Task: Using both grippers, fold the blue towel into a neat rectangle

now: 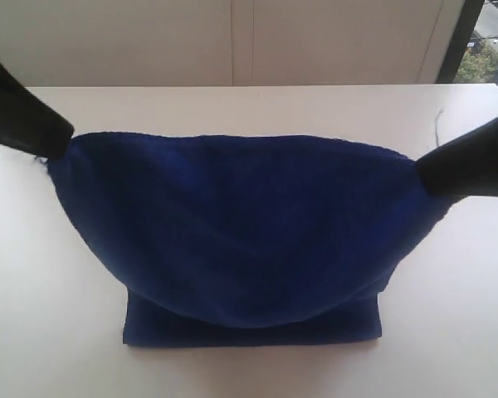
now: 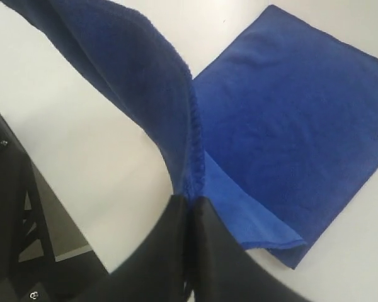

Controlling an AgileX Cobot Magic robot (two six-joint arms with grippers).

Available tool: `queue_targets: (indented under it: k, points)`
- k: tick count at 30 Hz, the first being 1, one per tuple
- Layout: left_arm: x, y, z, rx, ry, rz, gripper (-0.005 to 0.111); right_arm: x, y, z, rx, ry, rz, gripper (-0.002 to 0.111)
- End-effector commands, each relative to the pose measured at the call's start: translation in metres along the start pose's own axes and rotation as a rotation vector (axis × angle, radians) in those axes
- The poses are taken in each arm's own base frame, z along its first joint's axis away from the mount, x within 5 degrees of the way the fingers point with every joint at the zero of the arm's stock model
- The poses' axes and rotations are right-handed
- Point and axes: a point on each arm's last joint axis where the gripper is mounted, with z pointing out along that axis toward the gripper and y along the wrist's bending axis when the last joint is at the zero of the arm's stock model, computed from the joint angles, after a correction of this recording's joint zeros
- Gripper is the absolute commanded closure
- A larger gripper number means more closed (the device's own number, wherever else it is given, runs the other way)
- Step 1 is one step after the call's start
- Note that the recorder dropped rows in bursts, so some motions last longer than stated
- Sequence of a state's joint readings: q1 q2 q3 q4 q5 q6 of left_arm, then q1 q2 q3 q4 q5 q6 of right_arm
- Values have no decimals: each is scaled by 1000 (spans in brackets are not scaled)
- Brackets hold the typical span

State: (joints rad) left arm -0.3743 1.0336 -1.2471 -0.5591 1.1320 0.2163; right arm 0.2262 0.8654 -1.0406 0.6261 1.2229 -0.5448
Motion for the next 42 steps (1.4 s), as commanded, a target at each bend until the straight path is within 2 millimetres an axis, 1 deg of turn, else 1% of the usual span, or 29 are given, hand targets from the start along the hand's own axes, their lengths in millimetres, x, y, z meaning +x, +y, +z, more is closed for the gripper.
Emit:
queue_targets:
  k: [1,6,9,12,17,22,25,28,33,36,42]
  points:
    - [28,-21,-10,101,29,-11,107,6,13,-15,2,-65,-19,108]
    - [42,-26,-12,118,21,-32,107,8,18,-20,-2,-88,-2,108]
    - [47,-24,-6,135,39,-55,107,10,17,-17,-7,-80,10,108]
    - [53,-20,3,145,72,-83,107,16,14,-11,-12,-54,27,108]
    - [52,-10,13,109,4,-101,107,25,9,-1,-10,-8,46,108]
    - [40,-2,16,50,-105,-97,107,27,3,2,33,24,35,108]
    - [34,7,21,0,-119,-100,107,23,-5,7,69,10,33,108]
    - [29,16,29,-21,-109,-118,107,16,-17,16,107,10,45,108]
    - [17,33,45,-55,-114,-129,107,3,-44,43,141,11,99,108]
    - [11,46,55,-95,-119,-142,107,-3,-59,58,175,0,103,108]
    - [1,72,81,-154,-104,-176,107,-10,-88,88,226,1,128,108]
